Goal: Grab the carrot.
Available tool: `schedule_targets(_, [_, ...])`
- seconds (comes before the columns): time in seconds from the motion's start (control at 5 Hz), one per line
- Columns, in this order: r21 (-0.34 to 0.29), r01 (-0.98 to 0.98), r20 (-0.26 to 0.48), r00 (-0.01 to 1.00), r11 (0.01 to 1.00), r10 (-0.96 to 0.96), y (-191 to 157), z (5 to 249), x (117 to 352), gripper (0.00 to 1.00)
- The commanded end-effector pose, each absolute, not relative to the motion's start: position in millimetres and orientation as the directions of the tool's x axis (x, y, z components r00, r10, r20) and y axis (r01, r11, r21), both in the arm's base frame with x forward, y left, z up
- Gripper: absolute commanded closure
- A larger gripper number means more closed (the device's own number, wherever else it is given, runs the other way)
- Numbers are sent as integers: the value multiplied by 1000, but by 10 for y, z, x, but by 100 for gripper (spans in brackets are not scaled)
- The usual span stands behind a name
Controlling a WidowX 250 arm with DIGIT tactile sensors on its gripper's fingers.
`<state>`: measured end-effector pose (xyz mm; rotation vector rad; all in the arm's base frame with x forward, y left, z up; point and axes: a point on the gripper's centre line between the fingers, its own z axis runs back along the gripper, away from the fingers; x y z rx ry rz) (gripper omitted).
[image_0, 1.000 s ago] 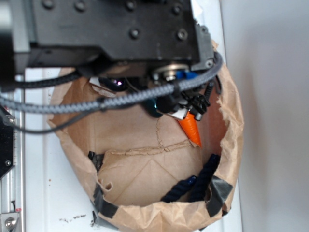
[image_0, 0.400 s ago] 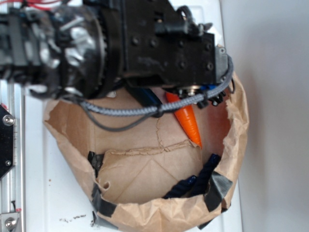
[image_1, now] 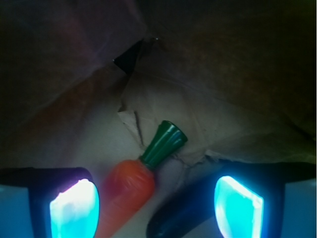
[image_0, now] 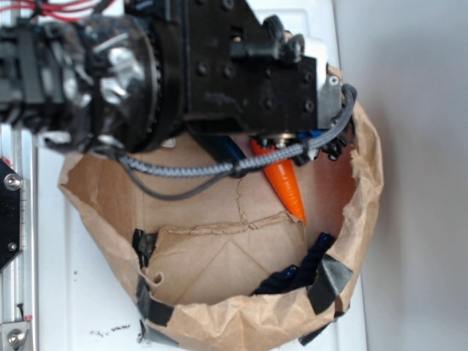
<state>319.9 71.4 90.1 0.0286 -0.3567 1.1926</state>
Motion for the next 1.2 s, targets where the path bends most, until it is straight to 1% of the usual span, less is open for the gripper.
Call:
schedule_targets(0.0, [-209, -857, 349, 384, 470, 855, 719, 967, 3157, 0])
schedule_targets(0.2, [-201, -827, 368, 432, 525, 823, 668, 875, 3149, 0])
schedule_targets(0.4, [-184, -809, 375, 467, 558, 801, 637, 787, 3164, 0])
schedule_targets(0.6, [-180, -826, 335, 458, 533, 823, 647, 752, 3219, 0])
schedule_targets(0.8, [-180, -853, 273, 435, 490, 858, 623, 812, 3274, 0])
schedule_targets(1.0, [-184, -852, 274, 435, 491, 858, 606, 828, 3282, 0])
